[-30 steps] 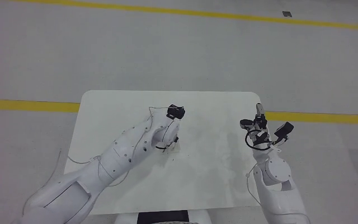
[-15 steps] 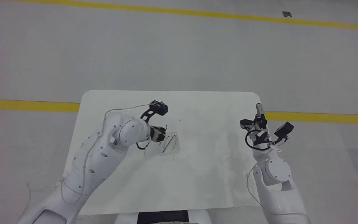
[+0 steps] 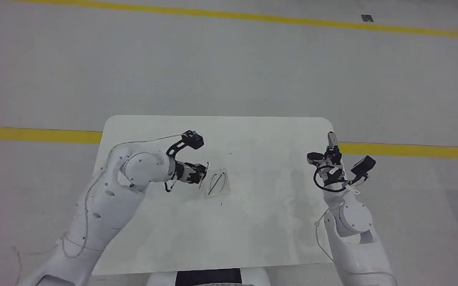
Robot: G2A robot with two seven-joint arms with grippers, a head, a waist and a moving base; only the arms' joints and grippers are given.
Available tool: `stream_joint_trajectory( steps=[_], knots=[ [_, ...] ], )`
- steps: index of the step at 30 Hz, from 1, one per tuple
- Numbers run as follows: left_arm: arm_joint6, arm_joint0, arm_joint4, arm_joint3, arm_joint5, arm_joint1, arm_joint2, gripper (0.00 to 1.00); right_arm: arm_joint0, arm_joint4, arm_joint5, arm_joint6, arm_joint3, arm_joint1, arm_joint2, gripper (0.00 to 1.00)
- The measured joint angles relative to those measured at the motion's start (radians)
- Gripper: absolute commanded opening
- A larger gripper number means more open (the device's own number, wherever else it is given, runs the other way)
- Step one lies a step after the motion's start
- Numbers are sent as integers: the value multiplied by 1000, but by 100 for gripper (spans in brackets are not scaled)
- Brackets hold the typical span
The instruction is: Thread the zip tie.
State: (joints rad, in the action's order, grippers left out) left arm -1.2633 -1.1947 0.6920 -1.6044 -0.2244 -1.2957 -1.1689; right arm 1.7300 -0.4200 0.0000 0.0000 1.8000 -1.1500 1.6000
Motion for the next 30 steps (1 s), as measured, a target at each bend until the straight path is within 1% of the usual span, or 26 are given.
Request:
stream_joint_trajectory(
  steps=[3,5,6,7,8,9,10,11,14,17,19,20,27,30],
  knots=[
    [3,-1,-1,3,1,0,0,0,0,0,0,0,0,0,0,100],
    [30,-4,-14,22,-5,3,-2,0,0,0,0,0,0,0,0,100],
    [35,-4,-35,32,-18,5,-4,0,0,0,0,0,0,0,0,100],
    [30,-1,-67,43,-39,7,-9,0,0,0,0,0,0,0,0,100],
    [14,3,-117,58,-77,10,-17,0,0,0,0,0,0,0,0,100],
    [-1,7,-152,69,-102,14,-24,0,0,0,0,0,0,0,0,100],
    [-19,11,-186,75,-116,17,-28,0,0,0,0,0,0,0,0,100],
    [-38,15,-224,76,-119,21,-29,0,0,0,0,0,0,0,0,100],
    [-91,27,-350,81,-116,40,-40,0,0,0,0,0,0,0,0,100],
    [-126,37,-449,89,-115,59,-45,0,0,0,0,0,0,0,0,100],
    [-128,43,-498,97,-115,72,-38,0,0,0,0,0,0,0,0,100],
    [-127,49,-523,104,-116,81,-32,0,0,0,0,0,0,0,0,100],
    [-127,75,-639,131,-116,131,7,0,0,0,0,0,0,0,0,100],
    [-127,85,-665,144,-116,150,21,0,0,0,0,0,0,0,0,100]
  ],
)
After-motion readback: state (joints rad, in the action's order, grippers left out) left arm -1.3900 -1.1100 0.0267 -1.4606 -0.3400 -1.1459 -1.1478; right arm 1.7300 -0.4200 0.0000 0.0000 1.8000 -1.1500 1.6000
